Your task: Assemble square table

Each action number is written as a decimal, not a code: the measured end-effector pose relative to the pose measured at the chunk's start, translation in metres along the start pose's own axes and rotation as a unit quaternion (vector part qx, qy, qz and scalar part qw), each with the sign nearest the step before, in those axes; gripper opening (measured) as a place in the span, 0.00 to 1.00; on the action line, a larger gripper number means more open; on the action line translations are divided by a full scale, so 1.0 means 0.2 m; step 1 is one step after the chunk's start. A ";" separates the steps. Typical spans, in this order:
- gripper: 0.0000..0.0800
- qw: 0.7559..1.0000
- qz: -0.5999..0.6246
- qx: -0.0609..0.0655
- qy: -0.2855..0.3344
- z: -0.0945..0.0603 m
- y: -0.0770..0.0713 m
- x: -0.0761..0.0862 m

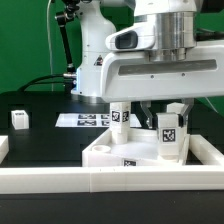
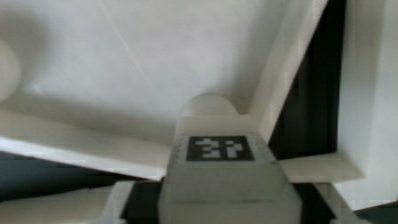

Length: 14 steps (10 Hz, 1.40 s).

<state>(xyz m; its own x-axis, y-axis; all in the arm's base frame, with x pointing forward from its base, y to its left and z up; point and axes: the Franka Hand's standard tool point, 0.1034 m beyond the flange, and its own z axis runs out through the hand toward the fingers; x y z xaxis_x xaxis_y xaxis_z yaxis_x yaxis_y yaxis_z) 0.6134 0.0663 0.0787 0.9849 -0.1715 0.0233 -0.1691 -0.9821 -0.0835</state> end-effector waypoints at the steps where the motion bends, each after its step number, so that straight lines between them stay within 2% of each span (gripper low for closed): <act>1: 0.36 1.000 0.023 0.000 0.000 0.00 0.00 0.00; 4: 0.36 0.984 0.180 0.008 0.012 0.00 0.00 -0.01; 5: 0.36 0.968 0.249 0.015 0.016 0.01 -0.01 -0.01; 7: 0.36 0.945 0.327 0.018 0.014 0.01 -0.02 0.00; 9: 0.36 0.906 0.422 0.031 0.008 0.01 -0.02 0.00; 11: 0.36 0.868 0.496 0.033 0.004 0.01 -0.02 0.00; 14: 0.36 0.828 0.560 0.028 -0.010 0.01 -0.04 -0.01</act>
Offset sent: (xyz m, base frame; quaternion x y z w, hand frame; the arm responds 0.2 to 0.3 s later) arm -0.0207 -0.0003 -0.0046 0.0123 -0.0048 0.2697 0.9629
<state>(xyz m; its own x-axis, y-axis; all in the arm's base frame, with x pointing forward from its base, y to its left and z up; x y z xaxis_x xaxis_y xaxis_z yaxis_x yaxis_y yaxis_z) 0.6124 0.0753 0.0768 0.2123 -0.9702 -0.1165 -0.9753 -0.2030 -0.0867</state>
